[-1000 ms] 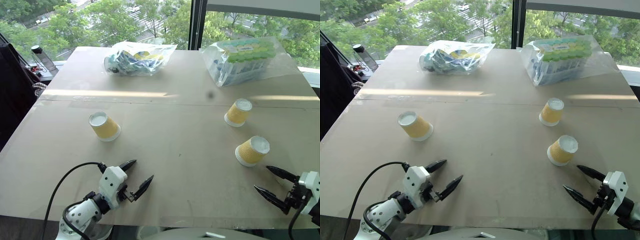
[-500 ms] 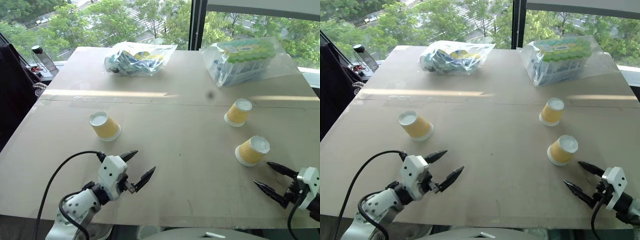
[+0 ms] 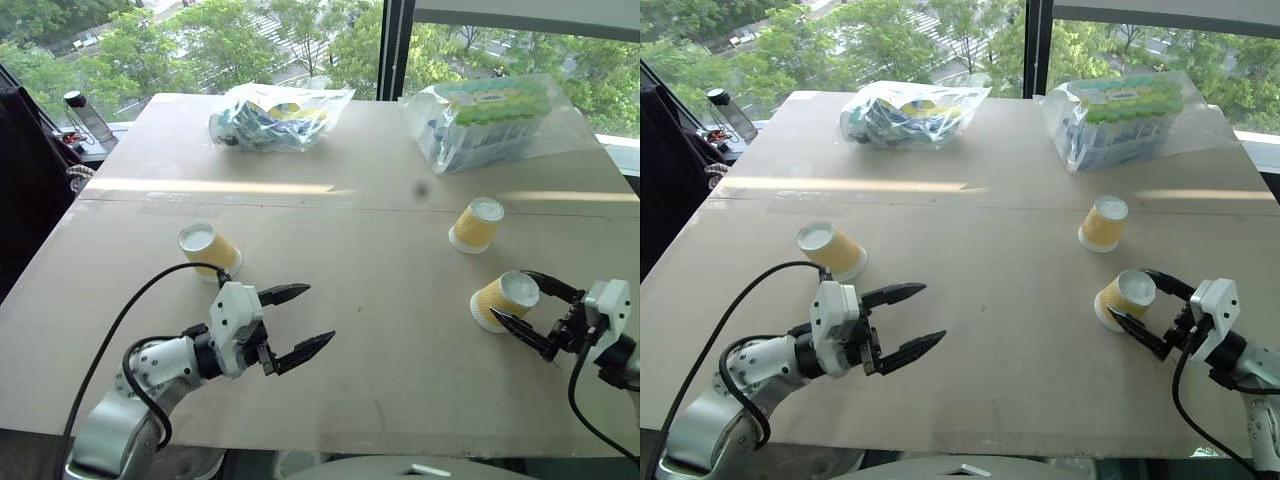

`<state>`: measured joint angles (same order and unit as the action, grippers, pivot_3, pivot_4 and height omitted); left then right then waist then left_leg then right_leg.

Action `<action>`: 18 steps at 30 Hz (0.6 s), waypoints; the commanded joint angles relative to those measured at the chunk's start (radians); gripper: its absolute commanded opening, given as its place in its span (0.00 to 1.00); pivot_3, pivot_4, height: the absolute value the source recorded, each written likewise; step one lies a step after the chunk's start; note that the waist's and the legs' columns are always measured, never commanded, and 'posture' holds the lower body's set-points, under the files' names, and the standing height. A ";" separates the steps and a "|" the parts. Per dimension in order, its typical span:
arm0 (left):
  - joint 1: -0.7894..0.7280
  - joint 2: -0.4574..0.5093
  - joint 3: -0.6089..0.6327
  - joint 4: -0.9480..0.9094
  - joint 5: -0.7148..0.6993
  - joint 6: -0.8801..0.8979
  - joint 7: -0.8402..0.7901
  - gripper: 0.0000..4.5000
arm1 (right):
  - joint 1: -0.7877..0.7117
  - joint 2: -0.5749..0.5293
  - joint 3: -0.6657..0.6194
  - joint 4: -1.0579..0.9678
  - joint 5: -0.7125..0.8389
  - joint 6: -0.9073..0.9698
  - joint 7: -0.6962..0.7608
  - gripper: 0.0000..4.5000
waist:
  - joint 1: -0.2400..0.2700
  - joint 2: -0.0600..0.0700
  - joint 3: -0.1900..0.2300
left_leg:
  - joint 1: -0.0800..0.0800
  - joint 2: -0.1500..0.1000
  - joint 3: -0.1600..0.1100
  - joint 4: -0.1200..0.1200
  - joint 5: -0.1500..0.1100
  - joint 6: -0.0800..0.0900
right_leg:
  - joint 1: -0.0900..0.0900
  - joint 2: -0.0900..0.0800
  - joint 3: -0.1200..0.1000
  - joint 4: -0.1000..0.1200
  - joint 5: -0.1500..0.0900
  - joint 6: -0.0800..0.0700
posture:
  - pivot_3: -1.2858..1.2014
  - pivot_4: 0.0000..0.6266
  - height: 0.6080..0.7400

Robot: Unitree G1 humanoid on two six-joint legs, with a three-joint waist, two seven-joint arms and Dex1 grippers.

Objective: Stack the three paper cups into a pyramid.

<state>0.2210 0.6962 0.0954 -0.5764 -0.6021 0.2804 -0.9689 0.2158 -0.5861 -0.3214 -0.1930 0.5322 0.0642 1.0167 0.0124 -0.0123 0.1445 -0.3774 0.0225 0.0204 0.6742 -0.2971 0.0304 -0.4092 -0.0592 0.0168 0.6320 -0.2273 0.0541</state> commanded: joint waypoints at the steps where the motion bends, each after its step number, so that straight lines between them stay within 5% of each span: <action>1: -0.054 0.061 0.003 0.007 -0.045 -0.019 -0.134 0.99 | -0.020 -0.004 0.022 -0.047 0.011 0.018 -0.012 1.00 | 0.000 0.000 0.000 | 0.000 0.000 0.000 0.000 0.000 0.000 | 0.000 0.000 0.000 0.000 0.000 0.000 | 0.52 0.24 1.00; 11: -0.090 0.056 0.002 0.060 -0.039 -0.084 -0.246 0.99 | -0.058 0.007 0.048 -0.049 0.013 0.027 -0.043 1.00 | -0.001 0.000 0.000 | 0.000 0.000 0.001 0.001 0.000 0.000 | 0.000 0.001 0.001 0.000 0.000 0.001 | 0.52 0.24 1.00; 15: -0.061 0.047 0.006 0.067 -0.030 -0.111 -0.253 1.00 | -0.062 0.008 0.051 -0.058 0.014 0.030 -0.054 0.65 | -0.001 0.000 0.000 | 0.000 0.000 0.001 0.001 0.000 0.000 | 0.000 0.001 0.000 0.000 0.001 0.001 | 0.52 0.24 1.00; 18: -0.037 0.038 0.018 0.077 -0.021 -0.133 -0.245 1.00 | -0.072 0.007 0.063 -0.070 0.014 0.046 -0.064 0.52 | -0.001 0.000 0.000 | 0.000 0.000 0.000 0.001 0.000 0.000 | 0.000 0.001 0.001 0.000 0.000 0.000 | 0.52 0.24 1.00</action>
<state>0.1714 0.7398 0.0874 -0.4972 -0.6253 0.1773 -1.2161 0.1633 -0.5794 -0.2530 -0.2154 0.5321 0.1075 0.9617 0.0119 -0.0123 0.1448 -0.3776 0.0227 0.0208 0.6758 -0.2971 0.0304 -0.4092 -0.0586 0.0173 0.6324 -0.2272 0.0544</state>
